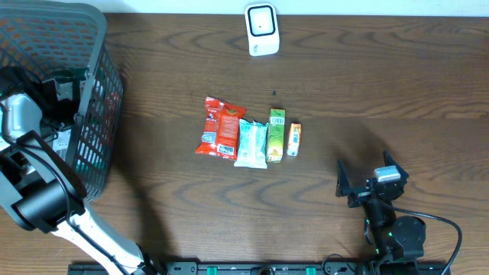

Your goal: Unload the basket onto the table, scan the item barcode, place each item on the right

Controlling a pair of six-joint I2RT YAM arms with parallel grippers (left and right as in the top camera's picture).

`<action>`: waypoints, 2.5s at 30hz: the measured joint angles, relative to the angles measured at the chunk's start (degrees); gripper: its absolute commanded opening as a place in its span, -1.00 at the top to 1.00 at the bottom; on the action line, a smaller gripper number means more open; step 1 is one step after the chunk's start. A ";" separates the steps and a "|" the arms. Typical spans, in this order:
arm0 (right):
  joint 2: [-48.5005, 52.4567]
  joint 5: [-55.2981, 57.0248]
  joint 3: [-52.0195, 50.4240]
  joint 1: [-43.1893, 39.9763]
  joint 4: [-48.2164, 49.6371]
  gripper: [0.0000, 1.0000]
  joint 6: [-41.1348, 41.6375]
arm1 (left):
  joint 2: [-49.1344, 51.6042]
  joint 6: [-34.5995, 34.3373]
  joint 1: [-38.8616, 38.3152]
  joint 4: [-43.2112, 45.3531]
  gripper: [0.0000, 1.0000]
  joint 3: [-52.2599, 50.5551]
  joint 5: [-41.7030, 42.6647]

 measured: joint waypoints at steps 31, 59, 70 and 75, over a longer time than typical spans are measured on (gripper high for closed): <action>0.00 0.00 0.00 0.00 -0.02 -0.98 0.00 | -0.85 -0.04 0.04 1.44 -0.83 -0.04 -3.76; 0.00 0.00 0.00 0.00 0.00 -0.98 0.00 | -2.05 -1.31 0.37 1.95 0.86 -2.56 2.56; 0.00 0.00 0.00 0.00 -0.02 -0.98 0.00 | -16.06 -2.19 0.37 2.34 0.86 -3.37 2.54; 0.00 0.00 0.00 0.00 0.00 -0.99 0.00 | -24.46 -3.21 0.37 2.40 0.86 -3.37 2.54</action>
